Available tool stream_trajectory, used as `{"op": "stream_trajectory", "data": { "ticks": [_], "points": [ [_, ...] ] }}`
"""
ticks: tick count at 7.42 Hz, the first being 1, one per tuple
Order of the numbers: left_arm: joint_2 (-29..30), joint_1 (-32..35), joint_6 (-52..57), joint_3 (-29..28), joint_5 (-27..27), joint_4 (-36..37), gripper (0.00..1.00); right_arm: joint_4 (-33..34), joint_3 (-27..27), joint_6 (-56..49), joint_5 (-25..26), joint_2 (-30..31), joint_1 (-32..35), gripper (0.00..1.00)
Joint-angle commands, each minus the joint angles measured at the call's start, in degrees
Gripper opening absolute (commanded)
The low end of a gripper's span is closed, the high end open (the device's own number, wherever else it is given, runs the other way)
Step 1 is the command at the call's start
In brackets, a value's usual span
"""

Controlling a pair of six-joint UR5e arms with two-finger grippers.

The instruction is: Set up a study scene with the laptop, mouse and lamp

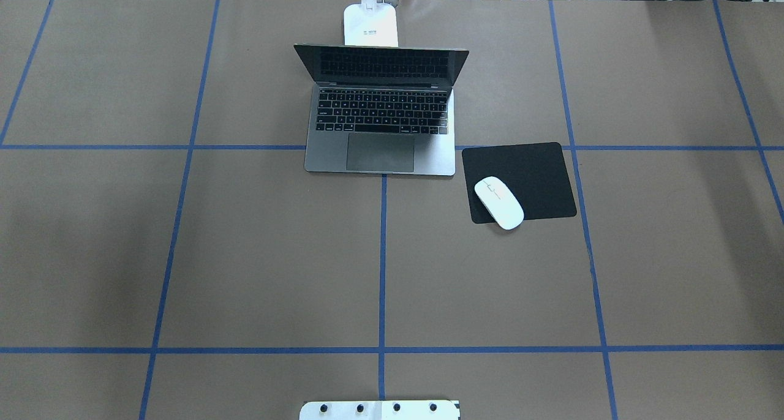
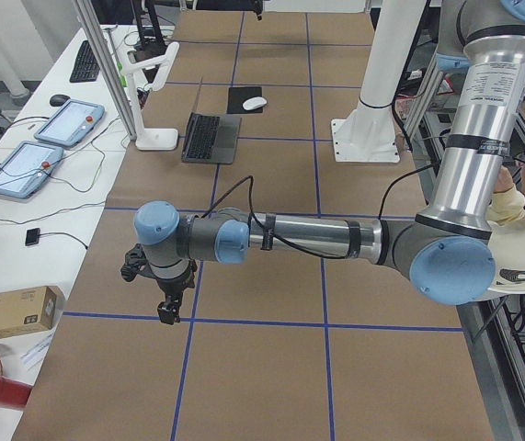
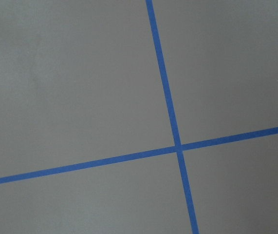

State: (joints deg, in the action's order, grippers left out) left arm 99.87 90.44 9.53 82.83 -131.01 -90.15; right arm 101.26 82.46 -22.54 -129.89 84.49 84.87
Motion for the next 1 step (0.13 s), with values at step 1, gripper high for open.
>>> {"op": "stream_trajectory", "data": {
  "ticks": [1],
  "points": [
    [-0.6,0.4,0.4,0.0,-0.3,0.0,0.99,0.0,-0.6,-0.5,-0.6,0.2,1.3,1.00]
  ]
}}
